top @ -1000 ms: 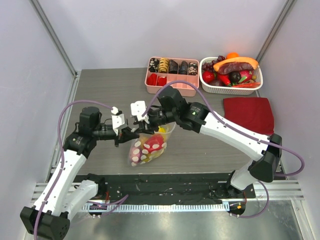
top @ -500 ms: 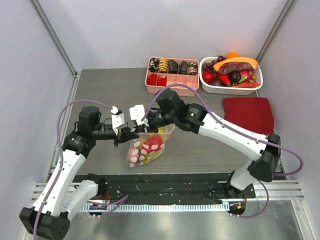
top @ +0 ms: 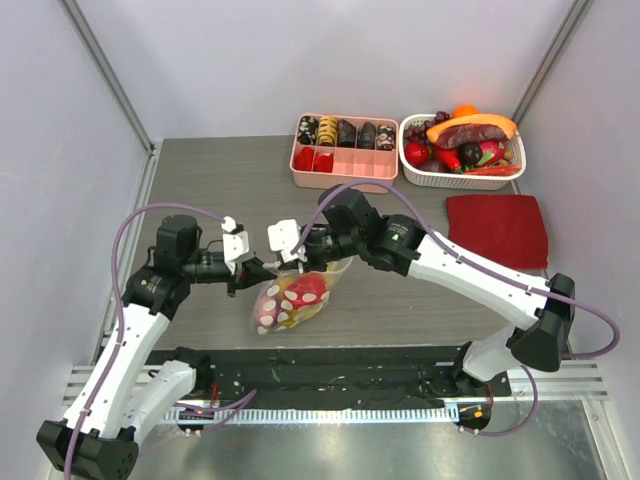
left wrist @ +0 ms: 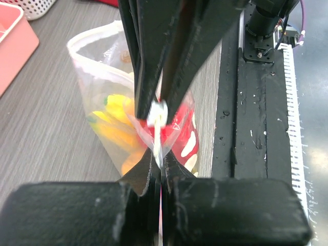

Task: Place the food in the zip-top bag and seal the zipper
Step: Zip the zipper food storage bag at the center of the board.

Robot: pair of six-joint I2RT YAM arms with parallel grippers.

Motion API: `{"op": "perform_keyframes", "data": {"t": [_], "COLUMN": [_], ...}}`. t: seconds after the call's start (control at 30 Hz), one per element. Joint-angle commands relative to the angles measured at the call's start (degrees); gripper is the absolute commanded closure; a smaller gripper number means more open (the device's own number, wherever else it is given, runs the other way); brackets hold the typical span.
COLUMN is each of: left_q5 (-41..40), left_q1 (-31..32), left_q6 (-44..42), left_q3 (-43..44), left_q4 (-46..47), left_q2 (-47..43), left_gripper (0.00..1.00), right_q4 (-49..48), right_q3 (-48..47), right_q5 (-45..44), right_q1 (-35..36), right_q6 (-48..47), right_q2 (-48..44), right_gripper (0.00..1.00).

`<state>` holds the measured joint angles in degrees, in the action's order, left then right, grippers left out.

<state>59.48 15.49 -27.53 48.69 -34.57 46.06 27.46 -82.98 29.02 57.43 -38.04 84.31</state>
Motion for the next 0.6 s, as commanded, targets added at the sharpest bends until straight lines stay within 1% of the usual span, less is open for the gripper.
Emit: {"op": "perform_keyframes", "data": {"t": [0.0, 0.17, 0.3, 0.53, 0.57], "left_q5": [1.1, 0.1, -1.6, -3.2, -3.7], "left_q1": [0.0, -0.1, -0.1, -0.2, -0.2], "left_q6": [-0.7, -0.3, -0.1, 4.3, 6.2], "left_q3": [3.9, 4.3, 4.7, 4.0, 3.9], "left_q4": [1.0, 0.6, 0.6, 3.5, 4.3], "left_q2": [-2.4, -3.5, -4.1, -4.8, -4.8], "left_gripper": [1.00, 1.00, 1.00, 1.00, 1.00], "right_q4": [5.6, 7.8, 11.2, 17.1, 18.3], "right_q3": [1.5, 1.8, 2.8, 8.3, 9.5], "right_q5": [-4.7, -4.1, -4.2, -4.9, -5.0], "right_q1": [-2.5, -6.4, -9.3, -14.8, -15.4], "right_q6": [-1.5, -1.3, -2.9, -8.0, -8.5], "right_q2": [-3.4, -4.0, -5.3, -10.6, -11.0], "right_gripper": [0.99, 0.99, 0.99, 0.99, 0.99]}}
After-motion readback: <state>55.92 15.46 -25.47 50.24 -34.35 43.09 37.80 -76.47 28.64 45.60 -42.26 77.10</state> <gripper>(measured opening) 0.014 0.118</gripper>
